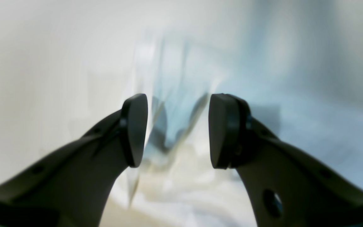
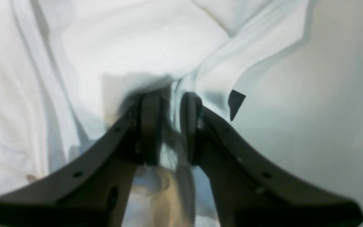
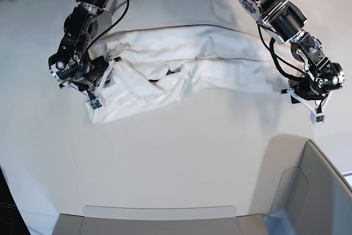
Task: Layout the t-shirt on the table in an organized manner, then fold the t-shirt properly
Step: 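Regrasp the bunched shirt fabric with both grippers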
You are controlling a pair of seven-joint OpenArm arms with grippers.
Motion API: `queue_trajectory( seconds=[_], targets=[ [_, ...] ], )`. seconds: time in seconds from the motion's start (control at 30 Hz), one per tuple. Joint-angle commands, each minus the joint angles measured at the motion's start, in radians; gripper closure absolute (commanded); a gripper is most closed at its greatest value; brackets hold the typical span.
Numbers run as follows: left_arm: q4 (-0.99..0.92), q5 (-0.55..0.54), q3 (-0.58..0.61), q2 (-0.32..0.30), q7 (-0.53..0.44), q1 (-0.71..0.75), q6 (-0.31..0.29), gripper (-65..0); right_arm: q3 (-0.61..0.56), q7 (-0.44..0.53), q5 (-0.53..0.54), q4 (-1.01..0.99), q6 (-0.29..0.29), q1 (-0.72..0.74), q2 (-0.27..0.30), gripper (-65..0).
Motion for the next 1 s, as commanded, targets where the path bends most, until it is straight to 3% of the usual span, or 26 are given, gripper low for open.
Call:
queue_trajectory(
  seconds=[0.0,0.23,0.53,0.67,0.8,0.97],
  targets=[
    [0.014,-0.001,0.003,-0.011,-0.027,-0.018,-0.001,-30.4,-0.004,-0.021,-0.026,-0.002,0.011,0.02,0.011,-14.8],
    [0.014,0.0,-0.009,-0.033,-0.06,-0.011,-0.001,-30.4,-0.004,-0.009,-0.028,-0.004,0.011,0.058,0.045,-14.8],
    [0.016,-0.003,-0.227,-0.114,-0.061,0.043,-0.001,-30.5,-0.004,0.112,-0.028,0.05,0.011,-0.046,0.051,-14.3],
    [0.016,-0.003,-0.253,-0.14,-0.014,0.072,-0.001,-30.9,-0.004,0.117,-0.028,0.062,0.011,-0.06,0.047,-14.3],
    [0.014,-0.003,-0.246,-0.186,0.089,0.075,-0.001,-35.6,-0.007,0.117,-0.028,0.058,0.011,-0.06,0.045,-14.3],
    [0.014,-0.023,-0.2,-0.228,0.103,0.077,-0.001,-41.6,-0.053,0.117,-0.028,0.056,0.011,-0.061,0.048,-14.3]
  ],
)
